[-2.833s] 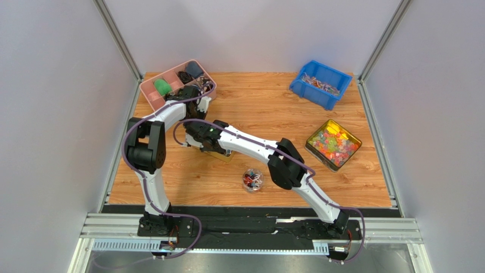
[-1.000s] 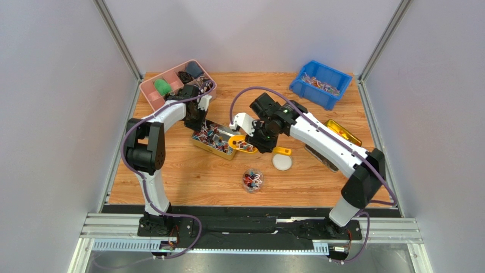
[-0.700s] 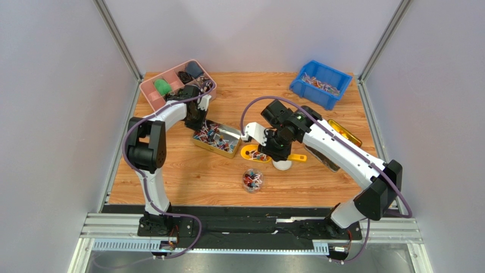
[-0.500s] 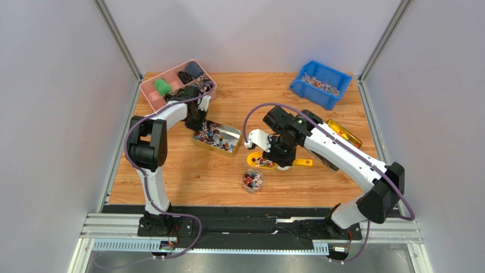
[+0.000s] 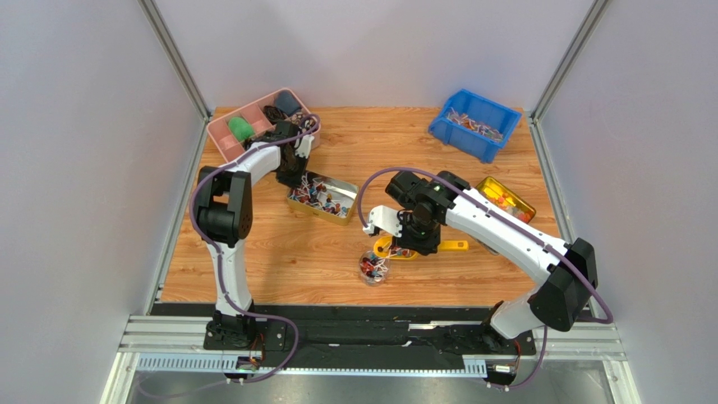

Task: Pack the candies
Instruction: Place the fake candies in the packing bottle.

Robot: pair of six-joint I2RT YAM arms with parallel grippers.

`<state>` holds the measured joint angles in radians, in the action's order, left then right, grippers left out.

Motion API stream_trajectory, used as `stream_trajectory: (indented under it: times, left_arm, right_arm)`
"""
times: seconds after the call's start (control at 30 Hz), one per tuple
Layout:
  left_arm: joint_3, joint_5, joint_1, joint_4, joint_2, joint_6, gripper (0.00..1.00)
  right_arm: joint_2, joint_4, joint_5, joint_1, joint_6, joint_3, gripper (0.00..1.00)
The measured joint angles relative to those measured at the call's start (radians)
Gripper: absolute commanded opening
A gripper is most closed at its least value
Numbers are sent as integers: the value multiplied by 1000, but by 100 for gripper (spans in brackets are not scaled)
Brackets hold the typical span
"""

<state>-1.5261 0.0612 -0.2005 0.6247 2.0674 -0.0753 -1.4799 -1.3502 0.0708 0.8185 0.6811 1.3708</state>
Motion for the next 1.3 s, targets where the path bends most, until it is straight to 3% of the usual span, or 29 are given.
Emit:
stream_trajectory:
  times: [0.2, 0.3, 0.67, 0.77, 1.17, 1.3]
  left_arm:
    - [-23, -2, 0, 22, 5, 3, 18]
    - [-38, -2, 1, 31, 5, 3, 29]
    - [-44, 0, 1, 49, 5, -3, 33]
    - [-44, 0, 1, 55, 1, -10, 41]
    - [-55, 3, 5, 73, -69, -29, 49]
    - [-55, 9, 5, 85, -84, -35, 55]
  right_arm:
    - [1, 0, -34, 19, 18, -18, 0]
    - [1, 0, -45, 31, 24, -21, 0]
    - [1, 0, -102, 68, 32, -90, 0]
    - [1, 0, -115, 70, 36, -98, 0]
    - [1, 2, -157, 80, 69, -98, 0]
    - [1, 2, -175, 90, 76, -98, 0]
